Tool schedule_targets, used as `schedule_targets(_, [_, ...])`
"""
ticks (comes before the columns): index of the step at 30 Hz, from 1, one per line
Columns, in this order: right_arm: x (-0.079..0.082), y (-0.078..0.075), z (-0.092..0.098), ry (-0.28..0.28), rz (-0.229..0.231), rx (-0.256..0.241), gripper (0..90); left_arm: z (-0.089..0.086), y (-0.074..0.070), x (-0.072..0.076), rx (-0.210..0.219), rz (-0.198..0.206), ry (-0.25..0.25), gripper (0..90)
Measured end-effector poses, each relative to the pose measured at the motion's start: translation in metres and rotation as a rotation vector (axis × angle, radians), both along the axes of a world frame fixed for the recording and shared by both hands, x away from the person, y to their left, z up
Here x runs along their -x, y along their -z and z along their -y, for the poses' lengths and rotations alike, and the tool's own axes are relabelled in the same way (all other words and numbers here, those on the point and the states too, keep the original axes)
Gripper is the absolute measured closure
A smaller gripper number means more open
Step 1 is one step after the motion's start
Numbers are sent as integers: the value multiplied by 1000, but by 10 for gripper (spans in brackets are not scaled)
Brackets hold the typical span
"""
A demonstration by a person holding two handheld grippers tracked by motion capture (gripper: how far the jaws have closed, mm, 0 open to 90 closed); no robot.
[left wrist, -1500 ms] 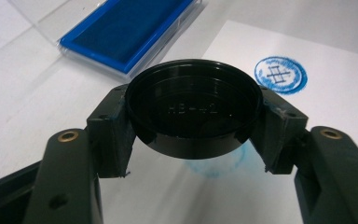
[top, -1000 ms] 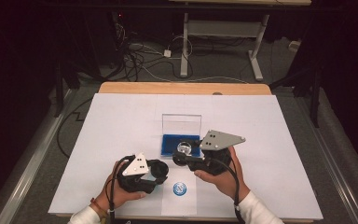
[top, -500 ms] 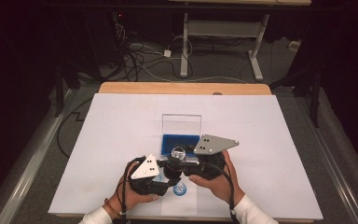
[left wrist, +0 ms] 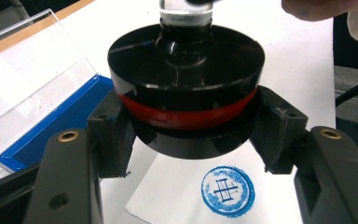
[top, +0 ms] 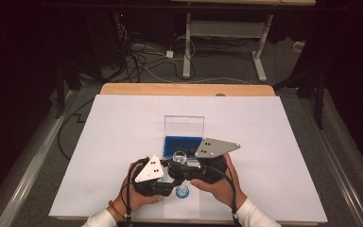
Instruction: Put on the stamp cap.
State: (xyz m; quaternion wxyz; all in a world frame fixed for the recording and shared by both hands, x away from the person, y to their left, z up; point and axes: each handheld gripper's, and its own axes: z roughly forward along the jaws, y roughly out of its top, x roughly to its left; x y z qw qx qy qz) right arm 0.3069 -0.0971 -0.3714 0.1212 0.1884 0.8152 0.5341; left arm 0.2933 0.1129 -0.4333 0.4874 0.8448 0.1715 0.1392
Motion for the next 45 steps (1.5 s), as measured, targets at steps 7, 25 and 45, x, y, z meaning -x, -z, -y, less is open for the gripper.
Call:
schedule_targets(7, [1,1,-1,-8,-13,-6,567,0,1,1,-5,16,-6,366])
schedule_targets(25, [-2,8,1,-6,-50,-17,567,1,3,4,-40,57,-28,365])
schedule_targets(45, [-1,15,1,-3,-47,-4,568,2,2,6,-83,58,-46,367])
